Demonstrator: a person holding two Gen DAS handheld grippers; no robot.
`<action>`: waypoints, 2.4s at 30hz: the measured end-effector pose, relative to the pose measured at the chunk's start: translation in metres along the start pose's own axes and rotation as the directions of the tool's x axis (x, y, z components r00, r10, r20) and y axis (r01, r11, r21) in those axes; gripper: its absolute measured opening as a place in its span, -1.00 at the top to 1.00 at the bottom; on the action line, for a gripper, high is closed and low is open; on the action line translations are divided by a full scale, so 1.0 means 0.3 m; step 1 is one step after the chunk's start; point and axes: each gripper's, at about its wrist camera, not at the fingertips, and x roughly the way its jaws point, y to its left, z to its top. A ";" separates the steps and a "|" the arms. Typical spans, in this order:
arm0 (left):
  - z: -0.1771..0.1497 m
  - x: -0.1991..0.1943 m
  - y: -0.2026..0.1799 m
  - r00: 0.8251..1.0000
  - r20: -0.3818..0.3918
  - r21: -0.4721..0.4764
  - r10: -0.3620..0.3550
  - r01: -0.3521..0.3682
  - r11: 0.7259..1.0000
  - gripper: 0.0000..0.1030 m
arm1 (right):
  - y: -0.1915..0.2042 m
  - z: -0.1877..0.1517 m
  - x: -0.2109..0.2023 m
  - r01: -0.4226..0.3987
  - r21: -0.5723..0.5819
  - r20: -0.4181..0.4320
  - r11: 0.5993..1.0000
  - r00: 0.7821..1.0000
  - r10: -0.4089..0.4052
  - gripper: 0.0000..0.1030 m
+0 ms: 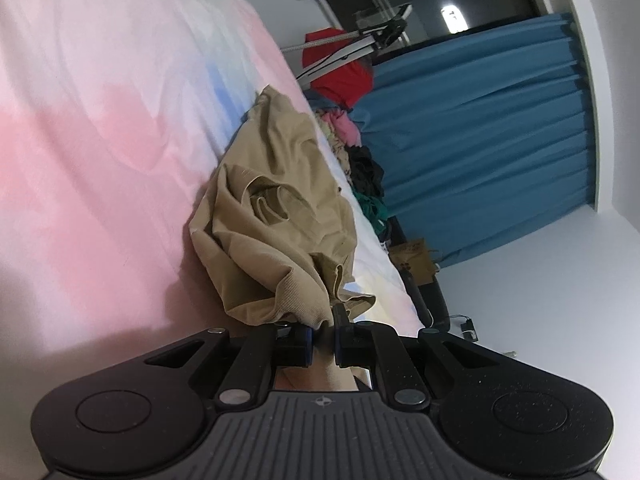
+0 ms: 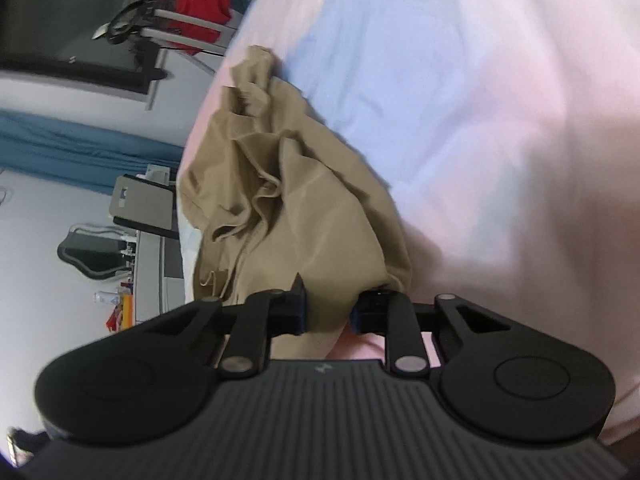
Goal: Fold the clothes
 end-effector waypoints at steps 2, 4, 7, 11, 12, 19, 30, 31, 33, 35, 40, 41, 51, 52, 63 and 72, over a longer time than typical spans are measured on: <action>0.002 0.005 -0.015 1.000 0.018 0.021 -0.006 0.005 1.000 0.82 | 0.019 0.014 -0.010 -0.026 -0.044 0.023 0.999 0.999 0.027 0.65; 0.005 -0.023 -0.030 0.999 0.037 0.037 -0.021 0.019 0.999 0.82 | 0.045 0.011 -0.033 -0.059 -0.089 0.048 0.994 0.997 0.064 0.65; -0.004 -0.090 -0.077 0.995 0.089 0.096 -0.047 0.038 0.995 0.83 | 0.080 -0.002 -0.079 -0.104 -0.152 0.078 0.983 0.990 0.117 0.66; -0.028 -0.195 -0.176 0.988 0.124 0.169 -0.094 0.072 0.983 0.84 | 0.161 -0.020 -0.169 -0.128 -0.235 0.085 0.964 0.985 0.151 0.71; -0.035 -0.221 -0.203 0.986 0.130 0.186 -0.107 0.081 0.979 0.84 | 0.187 -0.025 -0.203 -0.132 -0.262 0.091 0.956 0.983 0.161 0.72; -0.094 -0.393 -0.353 0.980 0.135 0.243 -0.148 0.112 0.964 0.84 | 0.282 -0.109 -0.474 -0.159 -0.375 0.086 0.913 0.975 0.205 0.72; -0.162 -0.504 -0.391 0.999 0.049 0.078 -0.005 0.001 0.997 0.83 | 0.212 -0.216 -0.632 -0.184 -0.276 0.008 0.943 0.981 0.194 0.72; -0.169 -0.514 -0.394 0.999 0.040 0.064 0.007 -0.010 0.998 0.83 | 0.219 -0.204 -0.620 -0.185 -0.268 0.014 0.946 0.980 0.196 0.72; -0.137 -0.481 -0.405 0.999 0.023 0.075 0.035 -0.036 0.996 0.83 | 0.235 -0.167 -0.579 -0.175 -0.230 0.026 0.957 0.982 0.186 0.72; -0.067 -0.408 -0.403 0.996 0.009 0.081 0.088 -0.089 0.993 0.83 | 0.251 -0.122 -0.519 -0.151 -0.170 0.033 0.974 0.987 0.159 0.72; 0.107 -0.164 -0.395 0.983 -0.016 0.077 0.184 -0.182 0.980 0.83 | 0.296 -0.009 -0.328 -0.101 -0.094 0.054 0.990 0.993 0.107 0.72; 0.137 -0.118 -0.390 0.978 -0.017 0.091 0.208 -0.205 0.974 0.83 | 0.301 0.010 -0.293 -0.089 -0.074 0.060 0.993 0.994 0.093 0.72; 0.297 0.207 -0.183 0.956 -0.017 0.129 0.292 -0.287 0.949 0.81 | 0.267 0.137 0.061 -0.005 -0.031 0.053 1.000 0.999 0.007 0.69; 0.303 0.233 -0.156 0.954 -0.019 0.135 0.299 -0.294 0.946 0.81 | 0.261 0.147 0.089 0.001 -0.045 0.043 0.999 0.999 0.001 0.69; 0.316 0.368 -0.030 0.938 -0.032 0.160 0.344 -0.335 0.929 0.77 | 0.223 0.203 0.290 0.085 -0.141 0.000 0.986 0.996 -0.086 0.68; 0.291 0.418 -0.025 0.929 -0.026 0.242 0.370 -0.354 0.903 0.16 | 0.269 0.172 0.288 0.017 -0.257 -0.021 0.966 1.000 -0.023 -0.46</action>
